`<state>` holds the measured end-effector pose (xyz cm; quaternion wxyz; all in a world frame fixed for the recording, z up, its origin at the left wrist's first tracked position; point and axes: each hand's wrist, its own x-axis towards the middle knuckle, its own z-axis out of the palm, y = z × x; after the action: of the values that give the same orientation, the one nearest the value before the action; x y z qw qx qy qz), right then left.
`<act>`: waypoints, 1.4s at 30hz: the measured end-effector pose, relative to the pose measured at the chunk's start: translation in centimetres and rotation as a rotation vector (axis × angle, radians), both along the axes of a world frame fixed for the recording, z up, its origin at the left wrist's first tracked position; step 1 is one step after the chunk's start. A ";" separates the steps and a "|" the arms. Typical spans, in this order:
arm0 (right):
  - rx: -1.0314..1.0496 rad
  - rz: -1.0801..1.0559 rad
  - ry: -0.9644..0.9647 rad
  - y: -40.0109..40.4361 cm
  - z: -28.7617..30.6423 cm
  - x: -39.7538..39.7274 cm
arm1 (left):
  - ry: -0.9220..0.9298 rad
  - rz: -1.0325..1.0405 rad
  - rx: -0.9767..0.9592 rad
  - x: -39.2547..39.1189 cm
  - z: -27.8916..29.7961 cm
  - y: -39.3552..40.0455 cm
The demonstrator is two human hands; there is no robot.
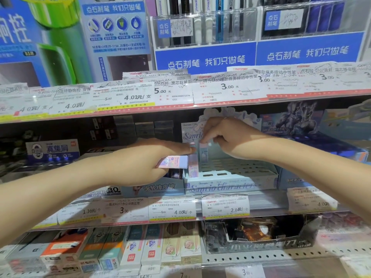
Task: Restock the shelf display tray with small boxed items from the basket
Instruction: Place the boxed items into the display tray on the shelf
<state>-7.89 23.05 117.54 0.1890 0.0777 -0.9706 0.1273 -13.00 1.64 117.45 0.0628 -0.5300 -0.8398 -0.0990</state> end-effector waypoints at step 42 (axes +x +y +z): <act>-0.783 0.236 0.108 -1.5 1.4 2.4 | -1.030 0.046 0.314 -1.4 -0.6 1.4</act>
<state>-5.44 21.50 118.91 0.2391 0.1172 -0.8220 0.5034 -14.43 3.08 116.89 -0.2766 -0.3784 -0.7484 -0.4693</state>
